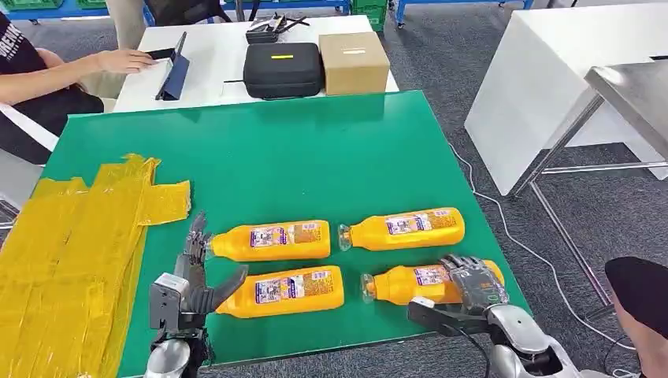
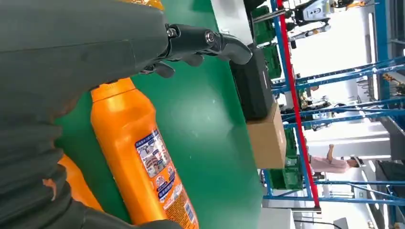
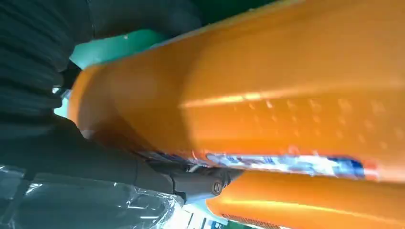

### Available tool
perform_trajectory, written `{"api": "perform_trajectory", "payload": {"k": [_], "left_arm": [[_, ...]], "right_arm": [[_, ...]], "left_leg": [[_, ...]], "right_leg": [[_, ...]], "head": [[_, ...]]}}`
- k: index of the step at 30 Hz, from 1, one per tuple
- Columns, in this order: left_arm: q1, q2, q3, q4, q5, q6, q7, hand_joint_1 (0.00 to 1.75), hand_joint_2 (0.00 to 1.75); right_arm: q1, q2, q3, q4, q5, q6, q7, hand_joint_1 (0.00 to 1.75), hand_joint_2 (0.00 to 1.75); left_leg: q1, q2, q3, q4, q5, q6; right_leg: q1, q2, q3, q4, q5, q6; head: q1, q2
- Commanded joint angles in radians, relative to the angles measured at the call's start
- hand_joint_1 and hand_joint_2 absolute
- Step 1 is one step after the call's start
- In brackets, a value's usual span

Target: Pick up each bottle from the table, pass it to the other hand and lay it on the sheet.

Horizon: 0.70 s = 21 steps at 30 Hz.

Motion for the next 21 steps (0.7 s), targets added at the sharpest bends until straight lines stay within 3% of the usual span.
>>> {"api": "perform_trajectory", "payload": {"k": [1,13,16,21], "left_arm": [[-0.028,0.02,0.0,0.059,0.008,-0.002,0.005,0.0,1.75],[-0.023,0.019,0.003,0.056,0.009,0.0,0.006,0.0,1.75],[0.005,0.017,0.014,0.026,0.008,0.007,0.006,0.0,1.75],[0.023,0.013,0.022,0.01,-0.004,0.002,0.006,0.0,1.75]], "right_arm": [[0.056,-0.021,0.077,0.128,-0.018,0.05,0.011,1.75,1.75],[0.049,-0.016,0.072,0.129,-0.029,0.023,-0.005,1.75,1.75],[0.021,0.058,0.024,0.104,-0.025,-0.085,-0.035,1.75,1.75],[0.028,0.142,-0.055,0.052,-0.051,-0.114,-0.063,1.75,1.75]], "left_leg": [[0.001,-0.005,0.001,-0.003,0.001,-0.002],[0.001,-0.004,0.003,-0.002,-0.002,-0.001],[0.001,-0.002,0.003,-0.001,-0.002,0.0],[0.001,0.0,0.001,-0.002,-0.003,-0.001]], "right_leg": [[0.001,-0.006,0.003,-0.004,0.0,0.0],[0.001,-0.004,0.005,-0.003,-0.002,0.002],[0.001,-0.003,0.005,-0.002,-0.002,0.002],[0.001,-0.001,0.003,-0.002,-0.002,0.002]], "head": [[0.0,0.0],[0.0,0.0],[0.0,0.0],[0.0,0.0]]}}
